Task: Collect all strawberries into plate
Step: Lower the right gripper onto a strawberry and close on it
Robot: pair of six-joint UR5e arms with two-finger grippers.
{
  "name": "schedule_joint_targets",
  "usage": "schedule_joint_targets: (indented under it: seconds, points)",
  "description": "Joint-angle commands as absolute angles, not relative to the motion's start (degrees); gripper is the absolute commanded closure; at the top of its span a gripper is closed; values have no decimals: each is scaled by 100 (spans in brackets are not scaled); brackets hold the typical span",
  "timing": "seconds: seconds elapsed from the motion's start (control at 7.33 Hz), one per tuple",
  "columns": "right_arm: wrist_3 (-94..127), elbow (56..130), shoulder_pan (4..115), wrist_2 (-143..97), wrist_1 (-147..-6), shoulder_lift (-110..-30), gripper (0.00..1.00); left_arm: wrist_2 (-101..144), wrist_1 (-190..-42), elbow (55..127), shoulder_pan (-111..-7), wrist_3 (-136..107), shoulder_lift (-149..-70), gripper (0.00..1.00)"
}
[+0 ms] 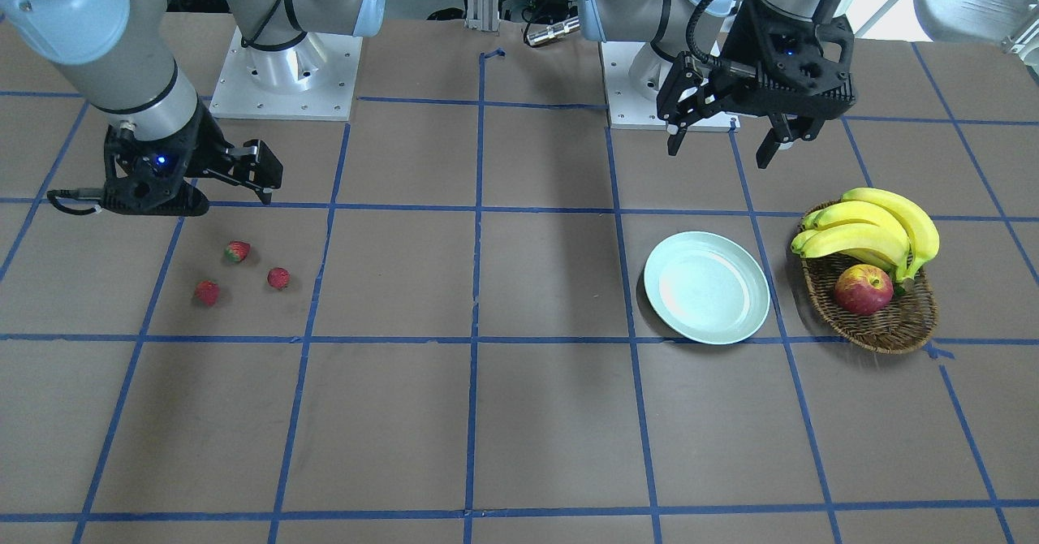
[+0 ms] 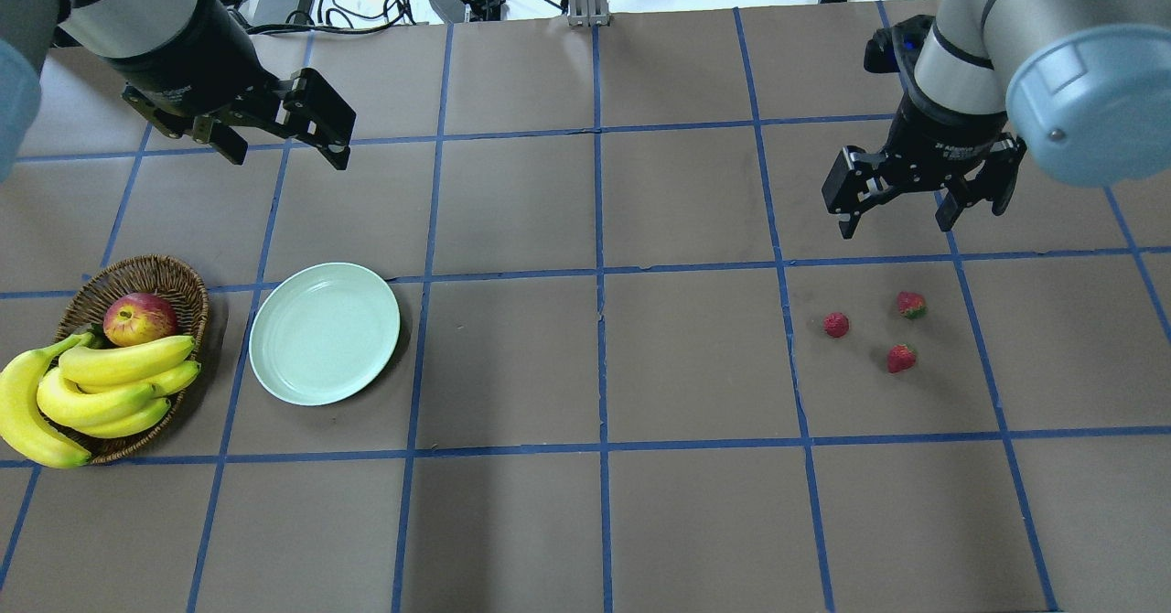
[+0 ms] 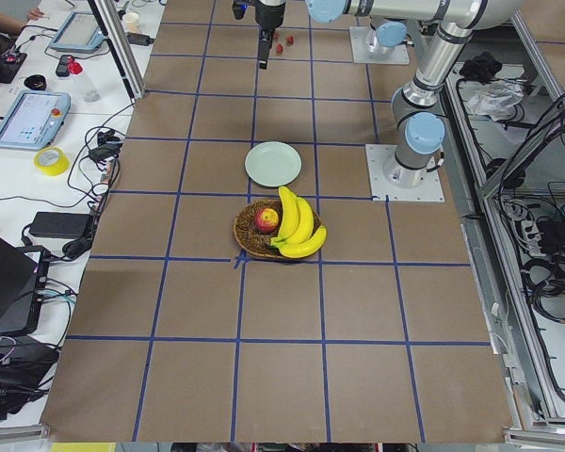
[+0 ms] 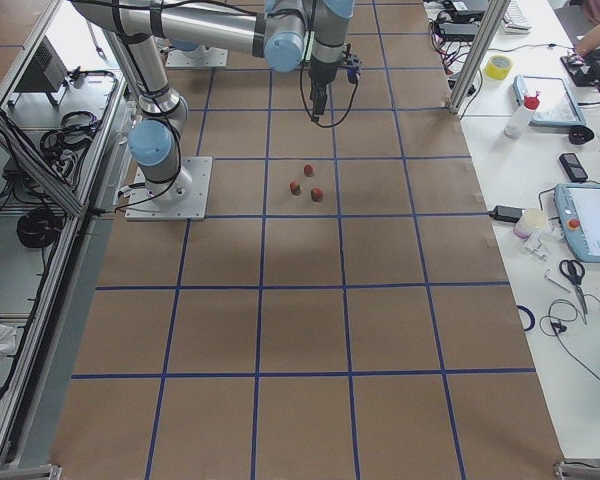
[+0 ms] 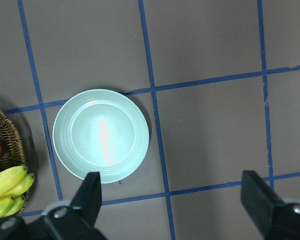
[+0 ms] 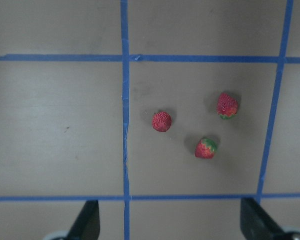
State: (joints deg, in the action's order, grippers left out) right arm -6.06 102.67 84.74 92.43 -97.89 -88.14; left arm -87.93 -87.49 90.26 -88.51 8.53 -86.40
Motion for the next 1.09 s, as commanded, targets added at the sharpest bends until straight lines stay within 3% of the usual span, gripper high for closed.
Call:
schedule_joint_targets:
  seconds: [0.0, 0.27, 0.68, 0.95]
  points:
    - [-633, 11621, 8402, 9220, -12072, -8414, 0, -8789, -8745, 9026, -8851, 853, -8640, 0]
    - [-659, 12399, 8402, 9071, -13688, -7852, 0, -8798, -8745, 9026, -8851, 844, -8640, 0]
    - [-668, 12454, 8402, 9140, -13816, -7567, 7, -8798, -8754, 9026, -8851, 861, -8631, 0]
    - [-703, 12463, 8359, 9271, -13677, -7611, 28, -8789, -8754, 9026, -8851, 853, -8631, 0]
